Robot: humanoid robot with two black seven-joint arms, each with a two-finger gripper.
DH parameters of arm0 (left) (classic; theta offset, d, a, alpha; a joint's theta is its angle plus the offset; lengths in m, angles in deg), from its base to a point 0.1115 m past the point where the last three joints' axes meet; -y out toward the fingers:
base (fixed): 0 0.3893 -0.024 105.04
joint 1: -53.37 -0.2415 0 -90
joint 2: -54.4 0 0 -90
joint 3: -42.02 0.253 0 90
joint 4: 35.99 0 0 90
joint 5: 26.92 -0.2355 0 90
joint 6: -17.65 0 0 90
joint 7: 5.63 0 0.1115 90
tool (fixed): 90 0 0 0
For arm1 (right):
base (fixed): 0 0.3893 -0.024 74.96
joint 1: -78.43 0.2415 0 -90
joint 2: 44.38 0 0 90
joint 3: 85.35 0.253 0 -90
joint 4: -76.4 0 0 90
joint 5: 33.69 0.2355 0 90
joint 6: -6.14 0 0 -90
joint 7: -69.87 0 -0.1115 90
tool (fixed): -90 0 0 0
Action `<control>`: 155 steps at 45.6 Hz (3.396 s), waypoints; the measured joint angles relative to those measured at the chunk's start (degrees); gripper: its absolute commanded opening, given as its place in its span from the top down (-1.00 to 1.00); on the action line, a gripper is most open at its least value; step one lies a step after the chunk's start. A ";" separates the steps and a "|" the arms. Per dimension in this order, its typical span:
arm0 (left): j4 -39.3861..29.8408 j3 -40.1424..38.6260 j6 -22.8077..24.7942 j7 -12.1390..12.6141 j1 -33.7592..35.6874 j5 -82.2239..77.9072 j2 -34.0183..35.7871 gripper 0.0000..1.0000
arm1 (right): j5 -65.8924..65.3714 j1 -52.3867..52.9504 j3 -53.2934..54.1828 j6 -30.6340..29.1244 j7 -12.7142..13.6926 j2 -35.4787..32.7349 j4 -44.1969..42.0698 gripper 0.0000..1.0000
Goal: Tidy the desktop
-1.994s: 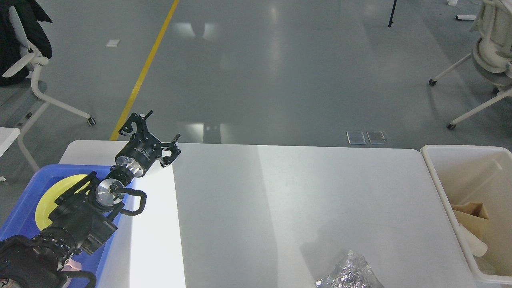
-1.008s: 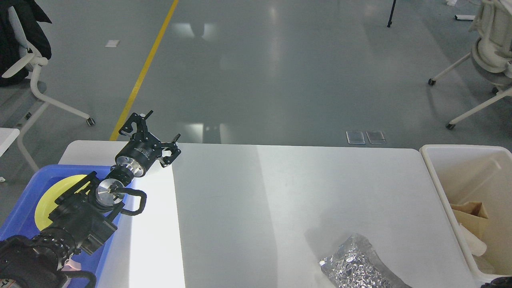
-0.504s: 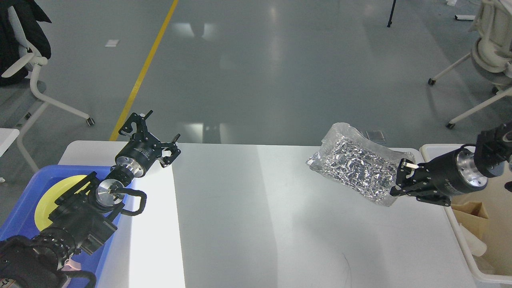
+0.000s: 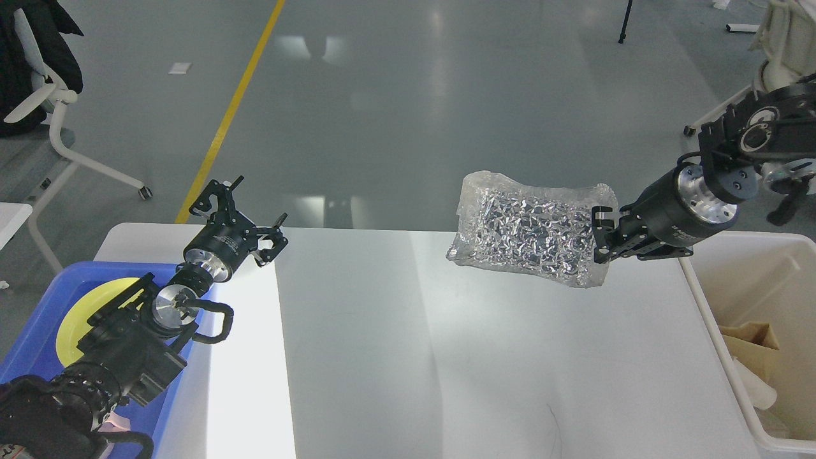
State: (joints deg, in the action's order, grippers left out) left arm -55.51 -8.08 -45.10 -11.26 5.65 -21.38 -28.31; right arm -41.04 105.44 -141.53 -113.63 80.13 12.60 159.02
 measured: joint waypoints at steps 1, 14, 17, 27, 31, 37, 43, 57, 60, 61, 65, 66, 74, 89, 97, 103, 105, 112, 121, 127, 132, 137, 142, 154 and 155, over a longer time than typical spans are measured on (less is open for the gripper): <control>0.00 0.00 0.00 0.00 0.00 0.00 0.00 -0.98 | 0.00 -0.53 -0.33 0.02 -0.03 -0.08 -1.16 1.00; 0.01 0.00 0.00 0.00 0.00 0.05 0.00 -0.98 | 0.02 -22.28 0.93 1.21 -0.88 -3.55 -34.53 1.00; 0.01 0.00 0.00 0.00 0.00 0.05 -0.01 -0.98 | 0.12 -29.36 3.34 3.03 -0.94 -3.67 -41.65 1.00; 0.02 0.00 0.00 0.00 0.00 0.05 0.00 -0.98 | 0.96 -52.58 11.97 16.43 -0.81 -2.15 -60.82 1.00; 0.02 0.00 0.00 0.00 0.00 0.05 0.00 -0.98 | 1.15 -60.51 14.85 23.06 -0.81 0.64 -65.85 1.00; 0.02 0.00 0.00 0.01 0.00 0.05 0.00 -0.98 | 1.20 -70.19 19.04 31.87 -0.82 5.13 -73.29 1.00; 0.01 0.00 0.00 0.01 0.00 0.05 0.00 -0.98 | 1.60 -75.37 21.63 36.21 -0.55 9.31 -78.23 1.00; 0.01 0.00 0.00 0.09 0.00 0.00 0.00 -0.98 | 2.64 -77.69 20.29 37.27 -0.48 9.63 -79.08 -1.00; 0.01 0.00 0.00 0.09 0.00 0.01 0.00 -0.98 | 2.63 -77.91 18.66 37.20 -0.48 9.21 -79.08 -1.00; 0.01 0.00 0.00 0.09 0.00 0.02 0.00 -0.98 | 2.69 -77.93 18.28 37.18 -0.48 9.11 -79.10 -1.00; 0.01 0.00 0.00 0.08 0.00 0.03 0.00 -0.98 | 2.95 -77.98 17.50 37.15 -0.48 8.99 -79.10 -1.00; 0.01 0.00 0.00 0.08 0.00 0.03 0.00 -0.98 | 2.98 -77.98 17.44 37.15 -0.48 8.99 -79.11 -1.00; 0.01 0.00 0.00 0.01 0.00 0.03 0.00 -0.98 | 3.04 -77.51 17.31 37.19 -0.34 9.55 -79.11 -1.00; 0.01 0.00 0.00 0.03 0.00 0.05 -0.01 -0.98 | 2.56 -62.84 16.76 34.52 -0.40 9.78 -73.83 -1.00; 0.01 0.00 0.00 0.07 0.00 0.05 -0.01 -0.98 | 2.19 -43.19 8.38 26.50 -0.32 7.51 -57.72 -1.00; 0.00 0.00 0.00 0.09 0.00 0.05 -0.01 -0.98 | 2.81 -30.06 4.42 21.92 -0.48 7.46 -45.90 -1.00; -0.01 0.00 0.00 0.09 0.00 0.05 -0.01 -0.98 | 2.95 -27.18 4.83 21.60 -0.56 7.81 -43.22 -1.00; -0.01 0.00 0.00 0.10 0.00 0.02 0.00 -0.98 | 3.10 -26.47 17.91 22.32 -0.78 8.76 -40.94 -1.00; -0.01 0.00 0.00 0.09 0.00 0.02 0.01 -0.98 | 3.07 -38.20 51.43 25.50 -0.77 10.28 -44.56 -1.00; 0.00 0.00 0.00 0.09 0.00 0.02 0.01 -0.98 | 3.09 -44.54 69.05 31.29 -0.82 15.74 -51.02 -1.00; 0.00 0.00 0.00 0.09 0.00 0.02 0.01 -0.98 | 3.21 -49.25 83.48 35.91 -0.95 21.00 -56.25 -1.00; 0.00 0.00 0.00 0.09 0.00 0.07 0.01 -0.98 | 3.22 -53.25 97.56 37.15 -1.01 23.58 -57.41 -1.00; 0.00 0.00 0.00 0.09 0.00 0.07 -0.03 -0.98 | 3.18 -57.02 107.24 36.97 -1.06 25.37 -56.50 -1.00; 0.00 0.00 0.00 0.09 0.07 0.07 -0.09 -0.98 | 3.06 -65.65 111.15 36.40 -1.31 28.40 -51.47 -1.00; 0.01 0.00 0.00 0.09 0.08 0.07 -0.09 -0.98 | 3.05 -66.19 111.48 36.14 -1.62 28.09 -50.92 -1.00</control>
State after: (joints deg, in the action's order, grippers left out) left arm -55.50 -8.08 -45.10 -11.17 5.72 -21.31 -28.40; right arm -37.99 39.25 -30.04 -77.49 78.51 40.69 108.10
